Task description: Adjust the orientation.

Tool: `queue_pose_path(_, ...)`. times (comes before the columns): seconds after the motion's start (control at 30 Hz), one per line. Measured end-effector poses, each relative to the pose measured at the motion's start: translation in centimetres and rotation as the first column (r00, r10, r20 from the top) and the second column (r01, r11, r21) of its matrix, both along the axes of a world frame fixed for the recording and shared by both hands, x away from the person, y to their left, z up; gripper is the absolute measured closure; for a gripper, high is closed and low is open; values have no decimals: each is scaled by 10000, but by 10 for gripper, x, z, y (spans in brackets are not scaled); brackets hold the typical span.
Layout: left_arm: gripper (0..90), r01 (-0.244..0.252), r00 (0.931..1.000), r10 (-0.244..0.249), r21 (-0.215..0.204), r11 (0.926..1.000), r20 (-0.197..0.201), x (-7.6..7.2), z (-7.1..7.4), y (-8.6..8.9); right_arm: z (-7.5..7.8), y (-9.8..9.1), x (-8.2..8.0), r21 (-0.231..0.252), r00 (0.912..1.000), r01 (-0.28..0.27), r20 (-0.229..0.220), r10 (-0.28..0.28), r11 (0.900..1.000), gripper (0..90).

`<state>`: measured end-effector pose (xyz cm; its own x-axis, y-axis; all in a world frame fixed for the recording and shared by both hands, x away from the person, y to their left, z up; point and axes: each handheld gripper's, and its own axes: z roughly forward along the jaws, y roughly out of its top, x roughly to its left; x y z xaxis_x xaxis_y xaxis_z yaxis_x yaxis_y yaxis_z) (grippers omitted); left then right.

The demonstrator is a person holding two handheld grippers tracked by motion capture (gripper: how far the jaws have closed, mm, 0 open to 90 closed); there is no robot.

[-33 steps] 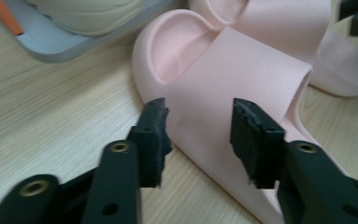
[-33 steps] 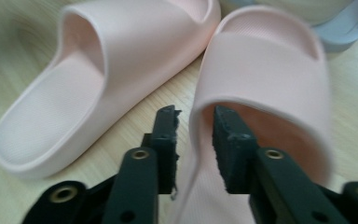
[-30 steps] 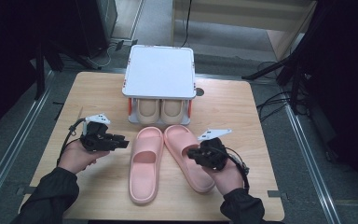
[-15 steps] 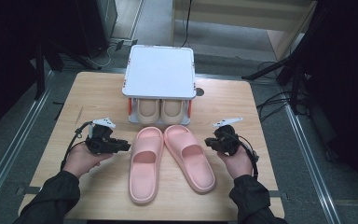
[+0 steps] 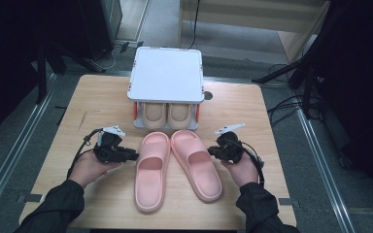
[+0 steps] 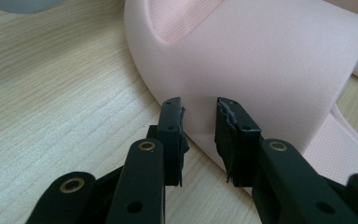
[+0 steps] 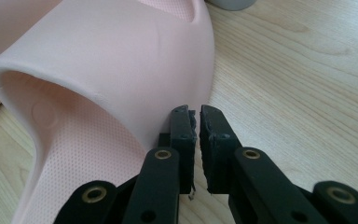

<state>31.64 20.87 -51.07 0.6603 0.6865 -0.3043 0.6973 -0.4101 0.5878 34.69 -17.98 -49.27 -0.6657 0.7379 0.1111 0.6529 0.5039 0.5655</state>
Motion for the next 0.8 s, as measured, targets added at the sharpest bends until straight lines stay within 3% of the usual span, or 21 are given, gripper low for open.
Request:
queue_pose_path(0.4, 701, 152, 9999, -152, -72, 9999, -53, -5, 0, -4, -2, 7, -6, 215, 9999, -101, -99, 104, 9997, 851)
queue_pose_path(0.8, 702, 227, 9995, -233, -259, 9994, -221, -9, 0, -9, -6, 11, -6, 972, 9992, -77, -390, 115, 9952, 851)
